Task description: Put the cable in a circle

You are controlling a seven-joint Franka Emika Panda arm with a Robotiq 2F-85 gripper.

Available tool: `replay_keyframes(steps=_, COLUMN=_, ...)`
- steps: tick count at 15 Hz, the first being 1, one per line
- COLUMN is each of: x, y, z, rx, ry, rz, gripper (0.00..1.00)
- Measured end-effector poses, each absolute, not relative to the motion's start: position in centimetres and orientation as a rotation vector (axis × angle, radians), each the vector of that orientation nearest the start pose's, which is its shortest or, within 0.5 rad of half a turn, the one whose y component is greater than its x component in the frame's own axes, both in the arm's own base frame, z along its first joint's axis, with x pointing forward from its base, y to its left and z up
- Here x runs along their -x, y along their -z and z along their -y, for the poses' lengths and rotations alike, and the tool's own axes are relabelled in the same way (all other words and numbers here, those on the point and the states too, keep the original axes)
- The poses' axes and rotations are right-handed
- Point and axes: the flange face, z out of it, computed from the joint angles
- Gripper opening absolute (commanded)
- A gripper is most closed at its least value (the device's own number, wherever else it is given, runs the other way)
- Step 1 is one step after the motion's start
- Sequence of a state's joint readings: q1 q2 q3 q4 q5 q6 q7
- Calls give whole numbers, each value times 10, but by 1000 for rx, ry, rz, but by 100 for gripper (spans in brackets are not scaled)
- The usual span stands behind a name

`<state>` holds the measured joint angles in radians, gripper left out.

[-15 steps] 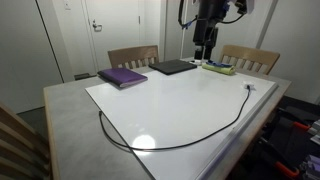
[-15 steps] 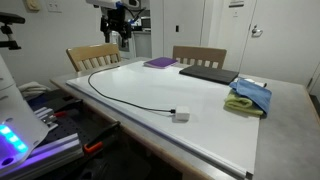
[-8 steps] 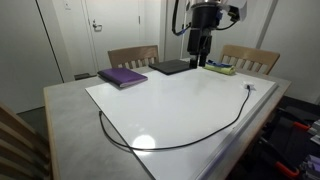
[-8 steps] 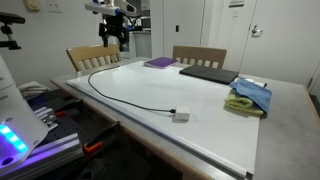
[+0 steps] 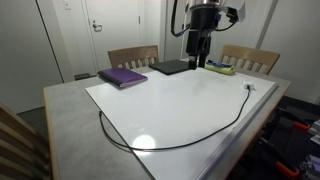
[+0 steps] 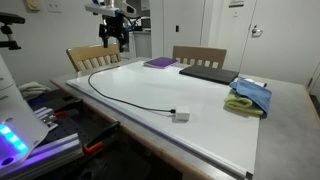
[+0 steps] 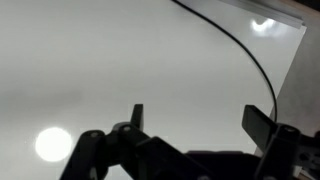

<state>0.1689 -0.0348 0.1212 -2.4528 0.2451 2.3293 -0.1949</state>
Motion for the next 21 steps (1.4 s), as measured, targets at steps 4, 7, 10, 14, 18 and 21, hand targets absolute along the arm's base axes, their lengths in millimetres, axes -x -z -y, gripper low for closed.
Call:
replay_keyframes(steps=4, x=-443, y=-300, z=-153, rx=2946, ry=-154, rz=451, gripper=100)
replay_keyframes(steps=7, x=-446, y=-292, z=-178, rx=2944, ry=-164, rz=463, gripper=100)
replay_keyframes(steps=10, x=-454, y=-280, z=-203, rx=2943, ry=-187, rz=460, gripper=100)
replay_keyframes(steps=14, x=-470, y=-263, z=-235, rx=2964, ry=-173, rz=437, gripper=100)
replay_keyframes(steps=18, x=-488, y=-247, z=-263, rx=2968, ry=-100, rz=430, gripper=100)
replay_keyframes(steps=21, x=-503, y=-237, z=-279, rx=2963, ry=-88, rz=449, gripper=100)
